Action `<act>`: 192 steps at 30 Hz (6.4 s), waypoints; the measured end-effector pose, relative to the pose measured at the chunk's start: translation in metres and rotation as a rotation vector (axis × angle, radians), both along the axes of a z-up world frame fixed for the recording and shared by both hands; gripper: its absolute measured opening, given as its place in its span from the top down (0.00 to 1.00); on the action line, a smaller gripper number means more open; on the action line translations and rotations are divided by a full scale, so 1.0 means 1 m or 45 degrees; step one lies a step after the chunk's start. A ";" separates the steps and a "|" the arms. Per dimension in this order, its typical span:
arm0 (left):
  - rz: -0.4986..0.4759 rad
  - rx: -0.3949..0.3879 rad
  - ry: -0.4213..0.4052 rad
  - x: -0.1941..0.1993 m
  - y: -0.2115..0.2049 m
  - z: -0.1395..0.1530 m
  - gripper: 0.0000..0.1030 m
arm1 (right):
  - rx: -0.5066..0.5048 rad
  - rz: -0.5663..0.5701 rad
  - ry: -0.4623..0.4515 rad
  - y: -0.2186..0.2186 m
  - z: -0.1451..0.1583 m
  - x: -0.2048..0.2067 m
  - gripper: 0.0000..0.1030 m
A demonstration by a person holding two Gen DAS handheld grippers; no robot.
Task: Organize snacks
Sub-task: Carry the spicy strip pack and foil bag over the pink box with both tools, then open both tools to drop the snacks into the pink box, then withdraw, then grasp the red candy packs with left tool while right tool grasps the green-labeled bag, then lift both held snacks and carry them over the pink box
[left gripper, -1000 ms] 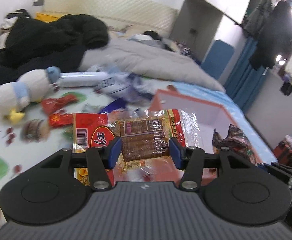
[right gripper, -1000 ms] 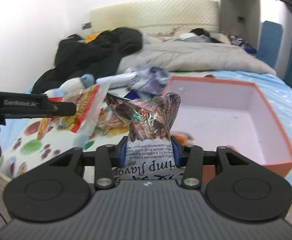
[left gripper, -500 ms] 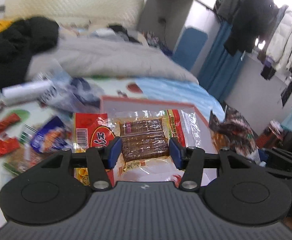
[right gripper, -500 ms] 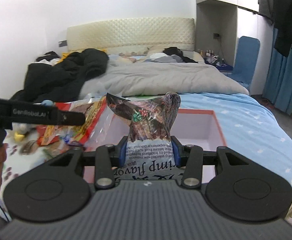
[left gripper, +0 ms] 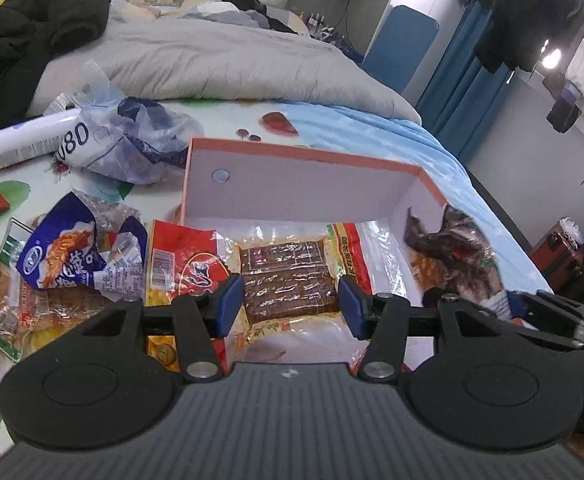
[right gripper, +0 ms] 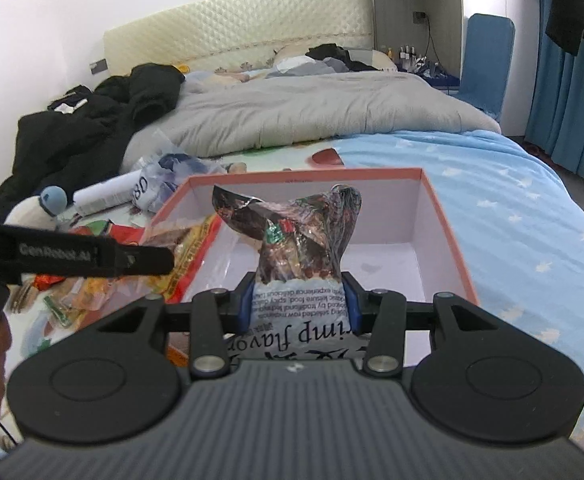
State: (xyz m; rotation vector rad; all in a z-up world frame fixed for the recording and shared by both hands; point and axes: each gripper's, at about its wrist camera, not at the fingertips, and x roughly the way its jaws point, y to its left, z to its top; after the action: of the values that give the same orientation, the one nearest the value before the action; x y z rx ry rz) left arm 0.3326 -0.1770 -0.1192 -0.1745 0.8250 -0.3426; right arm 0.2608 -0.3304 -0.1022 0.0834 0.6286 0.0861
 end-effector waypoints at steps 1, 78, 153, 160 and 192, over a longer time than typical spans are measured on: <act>0.009 -0.004 0.004 0.001 0.001 -0.002 0.44 | 0.004 -0.002 0.007 0.000 -0.003 0.001 0.54; 0.472 0.039 -0.164 -0.273 0.194 0.088 0.29 | 0.101 0.326 -0.136 0.146 0.050 -0.143 0.37; 0.521 -0.023 0.045 -0.031 0.322 -0.122 0.57 | -0.535 0.736 -0.064 0.354 -0.115 -0.018 0.96; 0.494 -0.021 0.027 -0.082 0.297 -0.108 0.57 | -0.509 0.790 -0.034 0.325 -0.103 -0.065 0.96; 0.499 -0.016 0.061 -0.167 0.276 -0.120 0.57 | 0.063 0.242 0.270 0.236 -0.092 -0.091 0.15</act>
State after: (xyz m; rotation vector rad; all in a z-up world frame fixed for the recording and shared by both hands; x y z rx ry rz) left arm 0.1655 0.0991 -0.2388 -0.3512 0.8159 0.0252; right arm 0.1694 -0.0943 -0.1945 0.0807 0.8455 0.2793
